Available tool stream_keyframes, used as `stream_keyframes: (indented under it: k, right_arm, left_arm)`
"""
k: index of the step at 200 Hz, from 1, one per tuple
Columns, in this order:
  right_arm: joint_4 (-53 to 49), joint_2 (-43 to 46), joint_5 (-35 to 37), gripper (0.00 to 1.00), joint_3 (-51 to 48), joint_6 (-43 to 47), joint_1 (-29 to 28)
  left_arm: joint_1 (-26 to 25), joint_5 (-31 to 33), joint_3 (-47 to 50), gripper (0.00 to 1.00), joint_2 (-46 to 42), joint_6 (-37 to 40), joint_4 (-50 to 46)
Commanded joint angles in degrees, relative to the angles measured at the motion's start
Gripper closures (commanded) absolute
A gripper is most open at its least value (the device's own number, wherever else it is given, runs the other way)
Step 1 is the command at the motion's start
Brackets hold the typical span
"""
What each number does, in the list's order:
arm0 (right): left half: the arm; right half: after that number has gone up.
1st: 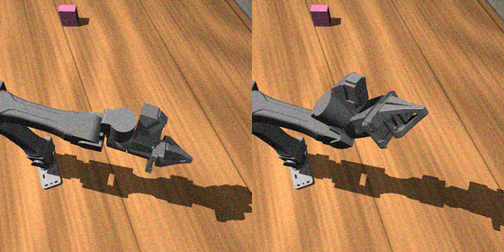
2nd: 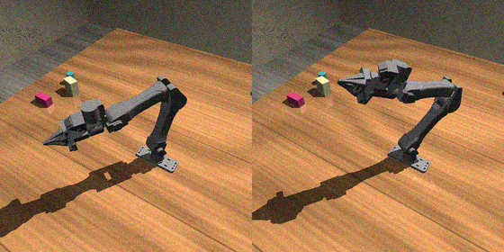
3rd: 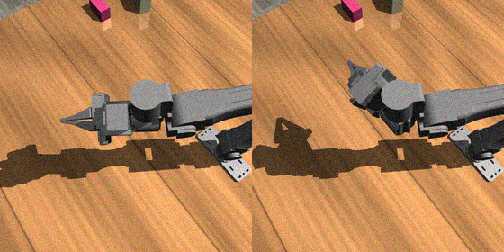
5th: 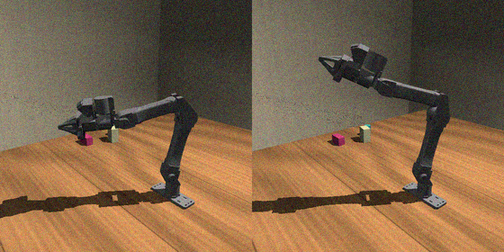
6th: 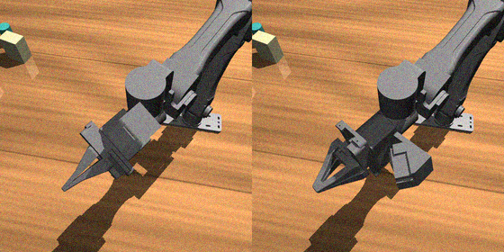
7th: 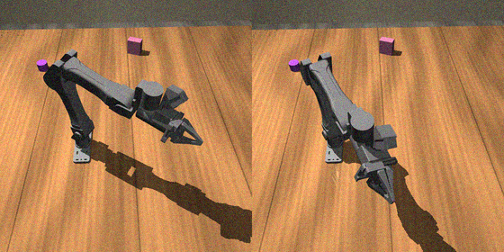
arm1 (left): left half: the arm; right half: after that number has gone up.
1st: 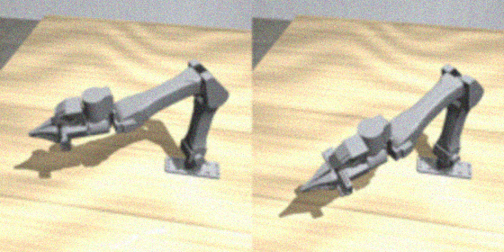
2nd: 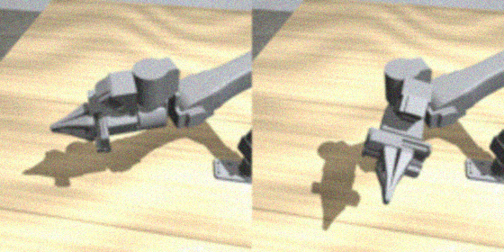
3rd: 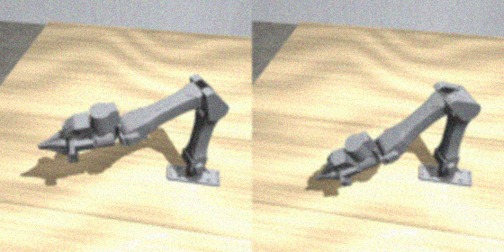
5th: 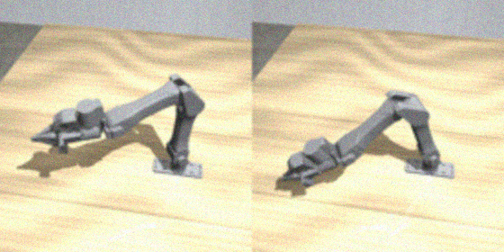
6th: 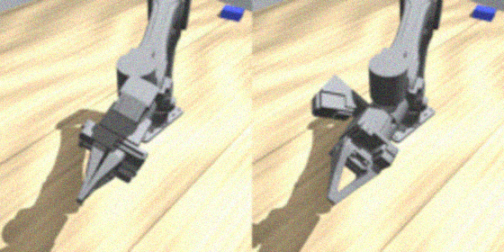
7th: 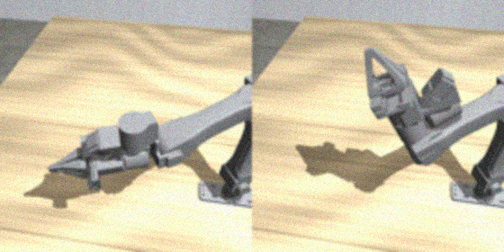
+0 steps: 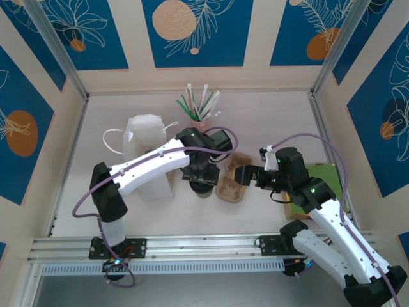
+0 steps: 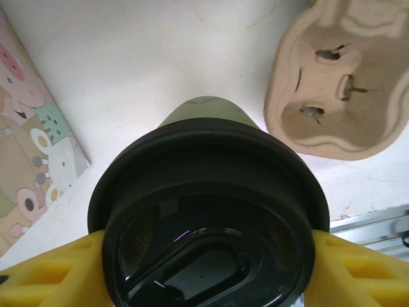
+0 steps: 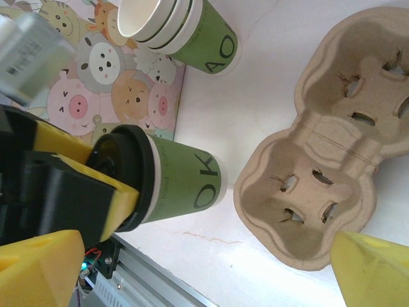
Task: Pack the takeout coffee
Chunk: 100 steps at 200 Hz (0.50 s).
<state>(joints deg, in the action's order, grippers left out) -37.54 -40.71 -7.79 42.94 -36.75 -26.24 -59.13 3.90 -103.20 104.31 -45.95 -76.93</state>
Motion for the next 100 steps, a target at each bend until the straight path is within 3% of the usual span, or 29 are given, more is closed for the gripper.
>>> stream_keyframes:
  k: [1,36,100]
  right_arm:
    - [1.0,0.5,-1.4,0.01,1.1,0.4,0.2]
    - [1.1,0.5,-1.1,0.01,1.7,0.8,0.6]
    - [7.8,-1.0,-7.9,0.01,3.3,2.4,-0.3]
  left_arm:
    - [-0.2,2.7,-4.7,0.37,-2.3,0.7,-5.8]
    - [-0.2,6.1,-11.5,0.37,-3.0,0.7,-10.5]
    - [-0.2,13.1,-25.3,0.37,-4.6,0.5,-20.5]
